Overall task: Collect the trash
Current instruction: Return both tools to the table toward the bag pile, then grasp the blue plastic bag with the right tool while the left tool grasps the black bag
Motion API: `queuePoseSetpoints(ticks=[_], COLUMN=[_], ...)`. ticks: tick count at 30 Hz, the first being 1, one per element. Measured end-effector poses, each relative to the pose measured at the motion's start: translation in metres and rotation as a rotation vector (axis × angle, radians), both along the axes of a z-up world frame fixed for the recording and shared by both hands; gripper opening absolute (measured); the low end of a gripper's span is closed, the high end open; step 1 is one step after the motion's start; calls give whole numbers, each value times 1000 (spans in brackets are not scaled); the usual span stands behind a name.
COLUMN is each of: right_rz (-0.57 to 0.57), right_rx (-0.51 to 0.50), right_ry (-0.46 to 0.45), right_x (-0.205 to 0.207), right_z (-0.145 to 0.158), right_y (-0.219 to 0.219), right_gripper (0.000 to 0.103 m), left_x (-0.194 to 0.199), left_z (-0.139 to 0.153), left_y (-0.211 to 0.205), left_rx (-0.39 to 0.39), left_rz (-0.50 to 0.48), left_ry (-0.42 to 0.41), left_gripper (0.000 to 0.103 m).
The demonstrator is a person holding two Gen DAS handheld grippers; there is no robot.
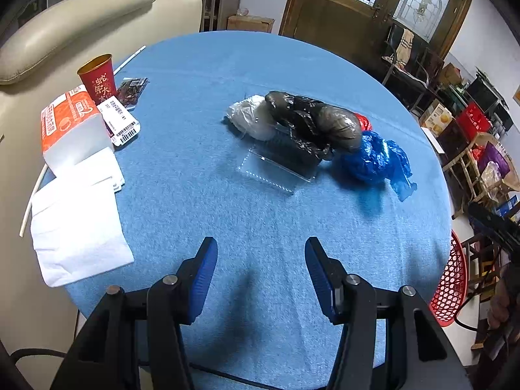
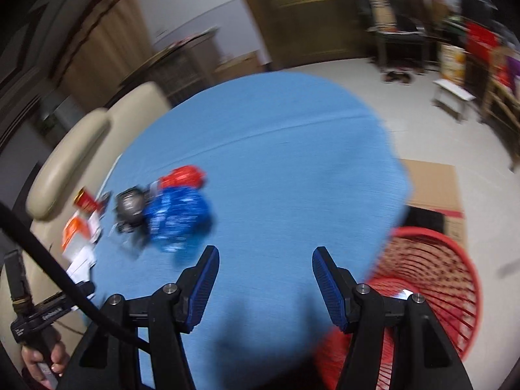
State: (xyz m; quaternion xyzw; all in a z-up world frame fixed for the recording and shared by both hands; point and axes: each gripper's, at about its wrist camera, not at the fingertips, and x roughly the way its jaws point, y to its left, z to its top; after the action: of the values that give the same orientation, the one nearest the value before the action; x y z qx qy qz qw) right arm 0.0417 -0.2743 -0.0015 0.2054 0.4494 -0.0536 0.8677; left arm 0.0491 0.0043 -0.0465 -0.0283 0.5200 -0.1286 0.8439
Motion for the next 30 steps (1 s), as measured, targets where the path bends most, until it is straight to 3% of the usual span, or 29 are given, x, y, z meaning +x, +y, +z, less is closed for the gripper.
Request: queuePoseSetpoints(ticks=[8, 16, 30], right_rz=[195, 271, 361], right_rx=[-28, -26, -9], right_ry=[-31, 24, 37], right_x=[78, 140, 119], right_z=[-15, -50, -61], right_y=[65, 94, 102], right_gripper=[62, 57, 53], left_x=[37, 69, 116], left_z=[31, 45, 33], left_y=[-7, -12, -61], left_rx=[-18, -51, -117], left_rz=[-13, -6, -34], left_ry=[-55, -58, 45], left_gripper=[57, 57, 57])
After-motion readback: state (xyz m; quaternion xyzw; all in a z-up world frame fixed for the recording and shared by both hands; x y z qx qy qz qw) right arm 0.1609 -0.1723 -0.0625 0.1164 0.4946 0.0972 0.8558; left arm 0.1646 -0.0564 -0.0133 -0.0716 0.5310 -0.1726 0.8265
